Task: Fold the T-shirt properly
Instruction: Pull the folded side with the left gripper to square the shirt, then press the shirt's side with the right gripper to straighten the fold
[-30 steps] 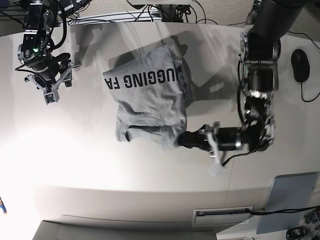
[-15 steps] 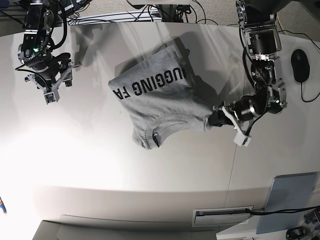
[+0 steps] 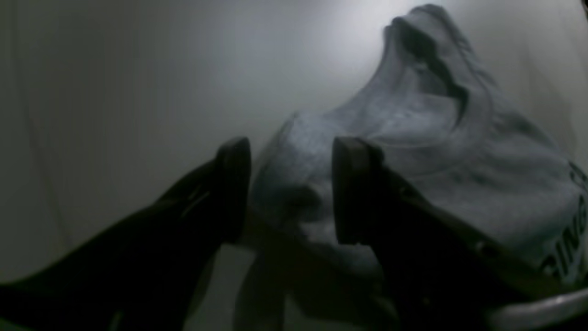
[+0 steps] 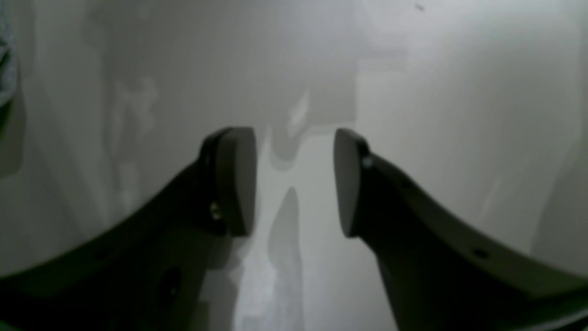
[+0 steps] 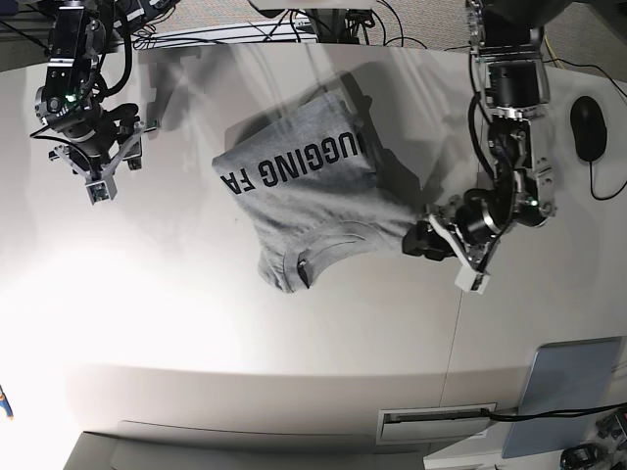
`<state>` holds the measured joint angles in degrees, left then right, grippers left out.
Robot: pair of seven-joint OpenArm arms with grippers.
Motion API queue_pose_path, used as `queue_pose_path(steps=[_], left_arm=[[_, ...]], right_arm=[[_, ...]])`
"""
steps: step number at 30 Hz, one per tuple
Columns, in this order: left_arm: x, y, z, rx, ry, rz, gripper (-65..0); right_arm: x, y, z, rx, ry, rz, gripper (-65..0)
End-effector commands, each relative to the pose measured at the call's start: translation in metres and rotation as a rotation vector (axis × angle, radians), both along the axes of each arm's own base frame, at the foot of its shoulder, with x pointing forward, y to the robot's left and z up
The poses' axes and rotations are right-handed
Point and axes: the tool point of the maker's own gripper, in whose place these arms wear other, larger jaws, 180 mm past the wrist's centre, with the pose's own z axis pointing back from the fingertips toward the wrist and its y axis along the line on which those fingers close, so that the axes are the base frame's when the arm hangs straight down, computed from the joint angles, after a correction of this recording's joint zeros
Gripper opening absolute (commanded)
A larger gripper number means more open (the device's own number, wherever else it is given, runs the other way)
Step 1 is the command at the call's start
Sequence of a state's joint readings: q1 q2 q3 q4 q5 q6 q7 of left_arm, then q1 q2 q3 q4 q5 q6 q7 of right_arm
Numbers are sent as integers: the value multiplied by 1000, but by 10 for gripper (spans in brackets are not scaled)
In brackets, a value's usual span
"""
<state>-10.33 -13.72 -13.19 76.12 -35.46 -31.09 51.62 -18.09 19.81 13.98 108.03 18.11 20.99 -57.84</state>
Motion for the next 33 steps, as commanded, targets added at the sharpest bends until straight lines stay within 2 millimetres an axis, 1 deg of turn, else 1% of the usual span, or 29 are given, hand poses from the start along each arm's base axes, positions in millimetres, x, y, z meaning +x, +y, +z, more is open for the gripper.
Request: queue_pose_path(steps=[1, 4, 5, 8, 11, 13, 15, 19, 21, 23, 27, 30, 33], left_arm=[[8, 3, 18, -17, -49, -20, -378], [-6, 2, 20, -60, -3, -90, -426], [-10, 1, 20, -70, 17, -103, -427], [-18, 1, 14, -59, 58, -127, -427], [-17, 3, 11, -52, 69, -103, -427], [-13, 6, 7, -32, 69, -68, -427], [-8, 8, 4, -3, 53, -35, -427], [-2, 12, 1, 49, 28, -8, -427], [-1, 14, 0, 61, 23, -5, -427], [0, 16, -1, 67, 24, 6, -427], [0, 20, -3, 81, 39, 30, -427], [2, 20, -2, 76, 27, 36, -427], [3, 20, 0, 70, 18, 39, -427]], right_arm=[[10, -1, 13, -4, -56, 13, -377], [17, 5, 19, 29, -111, 24, -378], [22, 8, 23, 45, -141, 30, -380], [34, 12, 33, 63, -192, 35, -413], [53, 25, 44, 91, -245, 50, -419], [68, 41, 53, 112, -279, 83, -422], [83, 63, 60, 123, -308, 133, -444], [115, 112, 80, 88, -389, 249, -555], [128, 134, 84, 80, -409, 297, -613], [140, 153, 76, 89, -393, 329, -648], [163, 181, 46, 116, -318, 361, -650], [179, 187, 27, 108, -261, 347, -650], [192, 191, 15, 104, -231, 359, -650]])
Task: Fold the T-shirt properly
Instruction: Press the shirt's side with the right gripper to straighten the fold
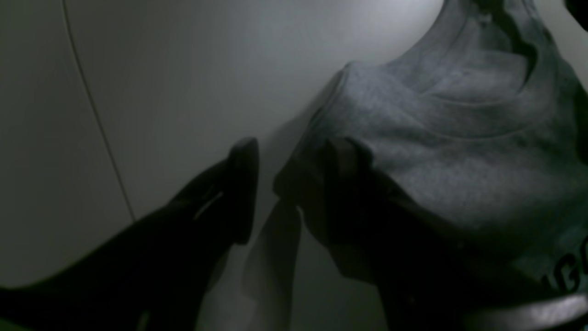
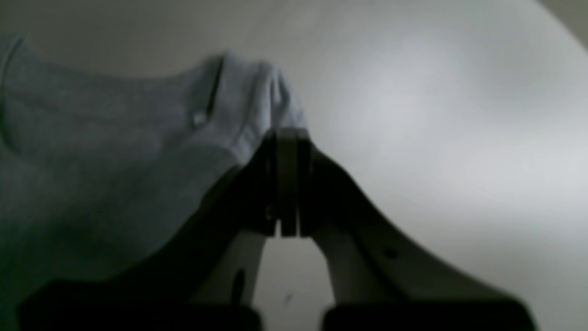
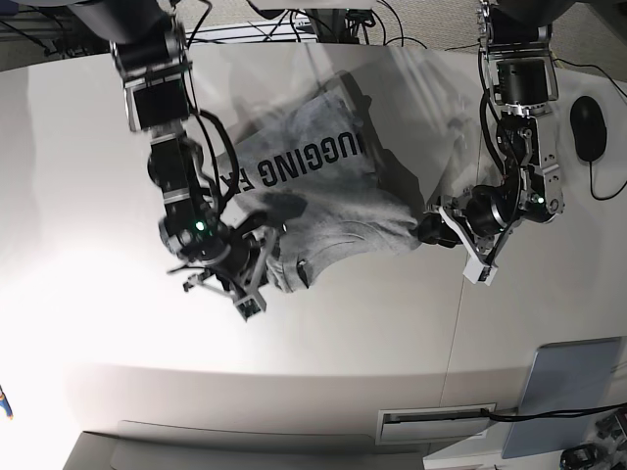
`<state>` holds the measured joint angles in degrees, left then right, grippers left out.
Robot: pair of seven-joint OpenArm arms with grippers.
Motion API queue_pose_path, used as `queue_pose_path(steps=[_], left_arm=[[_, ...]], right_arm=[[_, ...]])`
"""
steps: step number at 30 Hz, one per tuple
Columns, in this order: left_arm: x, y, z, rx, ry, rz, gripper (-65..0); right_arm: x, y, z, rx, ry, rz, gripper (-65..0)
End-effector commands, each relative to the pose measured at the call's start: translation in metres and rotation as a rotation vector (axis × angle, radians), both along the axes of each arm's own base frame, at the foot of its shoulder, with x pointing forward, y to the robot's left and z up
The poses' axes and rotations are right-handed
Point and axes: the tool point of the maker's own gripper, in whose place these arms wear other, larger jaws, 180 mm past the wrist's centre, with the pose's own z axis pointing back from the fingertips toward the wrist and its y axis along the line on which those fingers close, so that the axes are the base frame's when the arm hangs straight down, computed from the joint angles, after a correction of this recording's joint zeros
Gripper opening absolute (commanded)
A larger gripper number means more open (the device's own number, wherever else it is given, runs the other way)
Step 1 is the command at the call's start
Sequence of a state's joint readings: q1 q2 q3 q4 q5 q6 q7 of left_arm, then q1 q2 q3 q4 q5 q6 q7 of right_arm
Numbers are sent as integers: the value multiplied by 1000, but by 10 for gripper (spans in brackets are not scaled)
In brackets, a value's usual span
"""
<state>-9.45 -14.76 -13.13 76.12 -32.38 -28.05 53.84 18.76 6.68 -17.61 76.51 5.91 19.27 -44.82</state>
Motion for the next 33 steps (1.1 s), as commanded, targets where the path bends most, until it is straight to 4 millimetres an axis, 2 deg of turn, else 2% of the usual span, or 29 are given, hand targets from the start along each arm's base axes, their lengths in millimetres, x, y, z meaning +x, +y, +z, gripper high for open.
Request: queue_pose_path(steps=[1, 5, 10, 13, 15, 18, 22, 27, 30, 33], left_arm=[[14, 1, 19, -13, -67, 1, -427], [14, -2, 21, -21, -82, -22, -427], [14, -8, 28, -65, -101, -43, -427], [14, -2, 29, -56, -101, -40, -427], [14, 3, 29, -47, -102, -38, -427], [14, 8, 29, -34, -101, -36, -427], [14, 12, 29, -26, -99, -31, -427], [11, 12, 27, -24, -93, -32, -427], [10, 13, 25, -14, -88, -32, -427], [9, 14, 23, -3, -80, -35, -427]], right_arm=[[17, -2, 14, 6, -47, -4, -650], [29, -11, -7, 1, 13, -43, -650], [36, -29, -33, -20, 62, -91, -650], [41, -53, -36, -97, 50, -175, -650], [43, -59, -32, -90, 45, -191, -650], [50, -47, -17, -33, 9, -181, -650], [54, -6, 11, 76, -37, -102, -650], [43, 44, 9, 141, -1, -24, -650], [34, 47, -5, 78, 23, -13, -650], [28, 30, -19, -18, 23, -35, -650]])
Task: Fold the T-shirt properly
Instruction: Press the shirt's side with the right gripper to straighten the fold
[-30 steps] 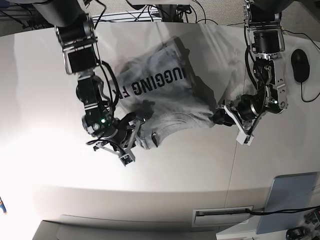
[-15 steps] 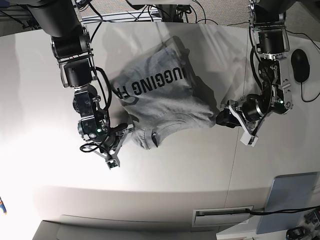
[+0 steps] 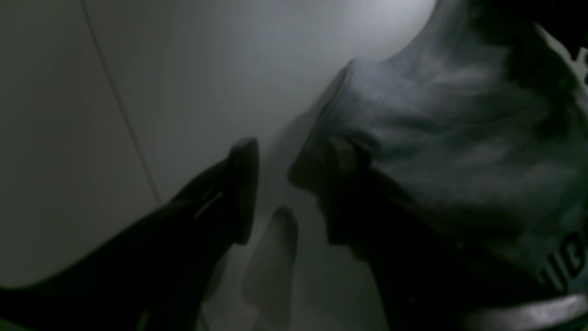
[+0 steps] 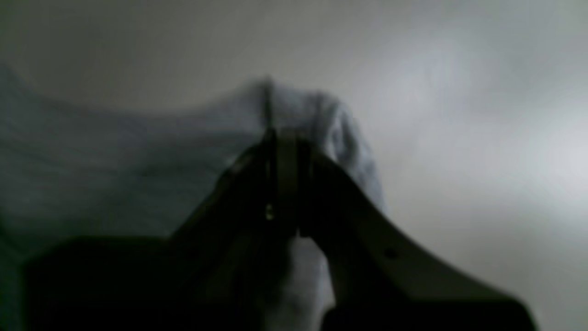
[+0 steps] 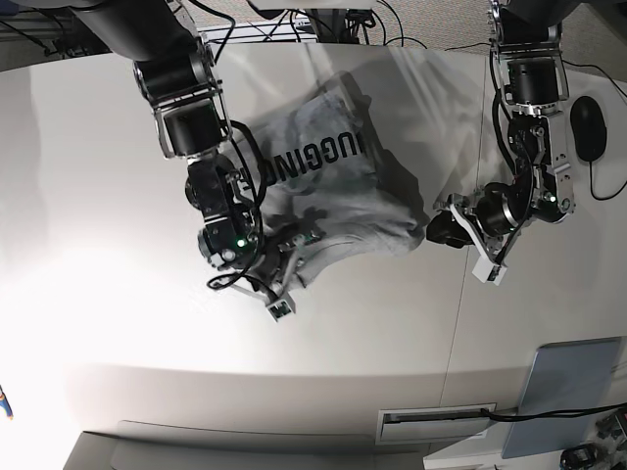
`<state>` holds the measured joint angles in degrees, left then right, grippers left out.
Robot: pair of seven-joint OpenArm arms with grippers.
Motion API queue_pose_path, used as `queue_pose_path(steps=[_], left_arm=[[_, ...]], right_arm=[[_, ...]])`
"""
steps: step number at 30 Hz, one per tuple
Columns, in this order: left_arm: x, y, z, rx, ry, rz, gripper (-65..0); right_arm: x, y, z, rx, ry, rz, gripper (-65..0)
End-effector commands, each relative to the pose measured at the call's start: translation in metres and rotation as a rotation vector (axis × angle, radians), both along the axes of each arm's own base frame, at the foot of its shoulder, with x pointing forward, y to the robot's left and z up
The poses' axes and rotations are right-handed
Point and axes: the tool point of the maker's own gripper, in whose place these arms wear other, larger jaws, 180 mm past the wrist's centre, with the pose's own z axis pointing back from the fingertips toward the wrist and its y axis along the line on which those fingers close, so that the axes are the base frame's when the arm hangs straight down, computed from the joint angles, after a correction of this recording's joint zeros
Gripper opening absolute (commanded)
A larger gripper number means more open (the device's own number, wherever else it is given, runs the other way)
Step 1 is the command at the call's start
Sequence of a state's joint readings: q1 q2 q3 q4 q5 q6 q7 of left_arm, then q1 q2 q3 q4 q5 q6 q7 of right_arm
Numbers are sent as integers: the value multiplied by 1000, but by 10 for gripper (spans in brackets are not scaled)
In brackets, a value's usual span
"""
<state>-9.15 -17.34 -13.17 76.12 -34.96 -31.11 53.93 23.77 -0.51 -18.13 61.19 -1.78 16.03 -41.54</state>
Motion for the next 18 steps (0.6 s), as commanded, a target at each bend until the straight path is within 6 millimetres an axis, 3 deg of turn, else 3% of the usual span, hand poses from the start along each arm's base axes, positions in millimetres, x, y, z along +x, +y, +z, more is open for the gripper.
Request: queue_pose_path(steps=[1, 12, 18], left_arm=[[12, 3, 17, -7, -56, 3, -427], [10, 3, 15, -5, -42, -3, -427], [10, 1, 17, -20, -42, -7, -427]], right_arm=[[16, -3, 18, -4, -74, -9, -650], [27, -84, 21, -195, -189, -135, -650], [27, -92, 22, -209, -187, -143, -650]])
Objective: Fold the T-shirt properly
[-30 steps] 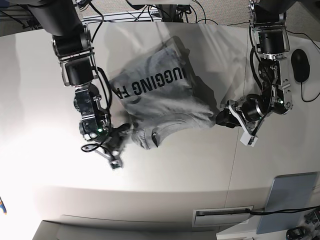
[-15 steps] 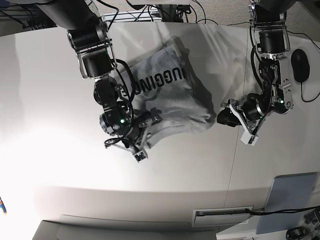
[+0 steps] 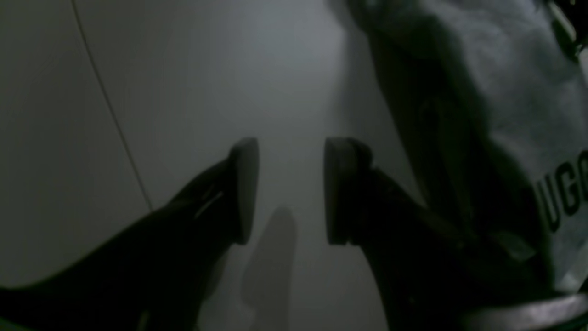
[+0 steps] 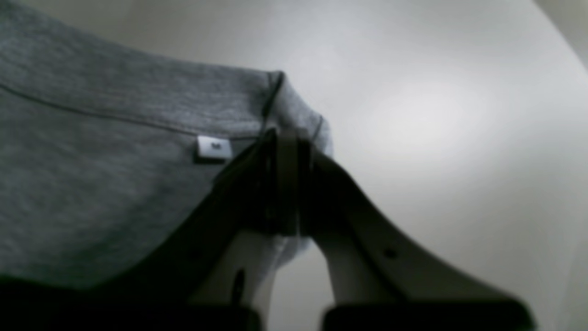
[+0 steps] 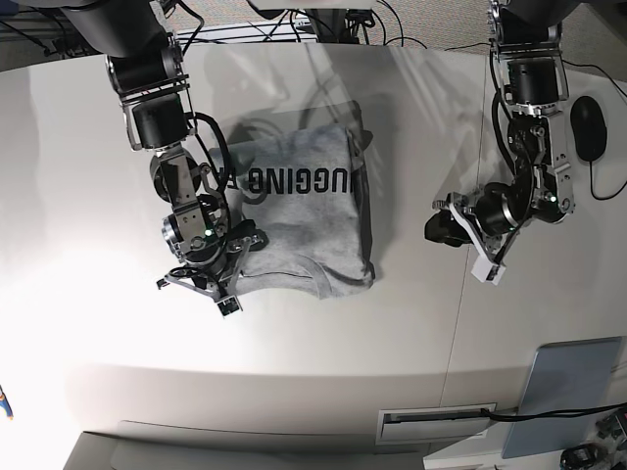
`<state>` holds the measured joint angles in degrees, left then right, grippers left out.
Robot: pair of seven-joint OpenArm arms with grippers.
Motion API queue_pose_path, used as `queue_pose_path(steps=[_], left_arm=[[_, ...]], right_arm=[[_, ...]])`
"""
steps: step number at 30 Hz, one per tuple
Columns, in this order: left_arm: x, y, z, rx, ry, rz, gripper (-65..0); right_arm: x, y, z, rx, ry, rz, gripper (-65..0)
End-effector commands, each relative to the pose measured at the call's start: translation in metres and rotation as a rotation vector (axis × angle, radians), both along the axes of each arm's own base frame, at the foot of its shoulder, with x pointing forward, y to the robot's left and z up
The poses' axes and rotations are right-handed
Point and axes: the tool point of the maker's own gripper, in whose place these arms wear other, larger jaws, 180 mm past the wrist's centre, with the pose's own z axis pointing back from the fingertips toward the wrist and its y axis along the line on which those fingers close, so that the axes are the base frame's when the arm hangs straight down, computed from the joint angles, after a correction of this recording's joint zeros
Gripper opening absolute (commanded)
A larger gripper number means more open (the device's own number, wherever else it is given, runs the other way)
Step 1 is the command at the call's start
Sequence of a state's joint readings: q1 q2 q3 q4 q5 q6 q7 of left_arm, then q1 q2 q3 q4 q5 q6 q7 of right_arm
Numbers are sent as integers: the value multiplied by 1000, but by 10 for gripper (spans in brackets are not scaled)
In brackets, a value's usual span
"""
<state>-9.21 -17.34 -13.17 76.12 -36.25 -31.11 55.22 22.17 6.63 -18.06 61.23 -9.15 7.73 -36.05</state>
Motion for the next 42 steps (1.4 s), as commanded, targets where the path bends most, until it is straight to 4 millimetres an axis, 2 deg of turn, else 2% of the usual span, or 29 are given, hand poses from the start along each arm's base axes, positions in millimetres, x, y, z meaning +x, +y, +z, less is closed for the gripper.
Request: queue_pose_path(steps=[1, 5, 7, 9, 10, 13, 16, 22, 26, 29, 34, 38, 42], left_arm=[[11, 3, 16, -6, -54, -2, -427], [10, 3, 15, -2, -46, -5, -439], [10, 3, 15, -2, -46, -5, -522], [10, 3, 15, -1, -46, -4, -650], [9, 3, 15, -1, -44, -4, -650], [4, 6, 16, 10, -44, -5, -650], [-8, 13, 26, 26, -90, 14, -650], [-48, 48, 60, 109, -202, 101, -650], [-89, 73, 58, 137, -171, 167, -650], [-127, 91, 47, 158, -112, 196, -650], [-202, 108, 17, 196, 66, 215, -650], [-269, 105, -5, 199, 231, 181, -650], [-328, 100, -30, 118, 384, 184, -650]], right_arm=[[18, 2, 24, 9, -83, 12, -650], [27, 7, 49, 54, -163, -13, -650], [30, 9, 67, 63, -196, -23, -650], [30, 7, 87, 62, -232, -51, -650], [27, 6, 96, 59, -245, -61, -650], [9, -6, 112, 40, -262, -96, -650], [-22, -26, 112, 17, -255, -121, -650], [-107, -73, 115, 46, -197, -229, -650], [-174, -108, 120, -5, -130, -324, -650], [-228, -128, 116, -50, -38, -383, -650], [-317, -143, 94, -103, 196, -410, -650], [-391, -139, 73, -104, 413, -419, -650], [-458, -133, 50, -93, 604, -438, -650]])
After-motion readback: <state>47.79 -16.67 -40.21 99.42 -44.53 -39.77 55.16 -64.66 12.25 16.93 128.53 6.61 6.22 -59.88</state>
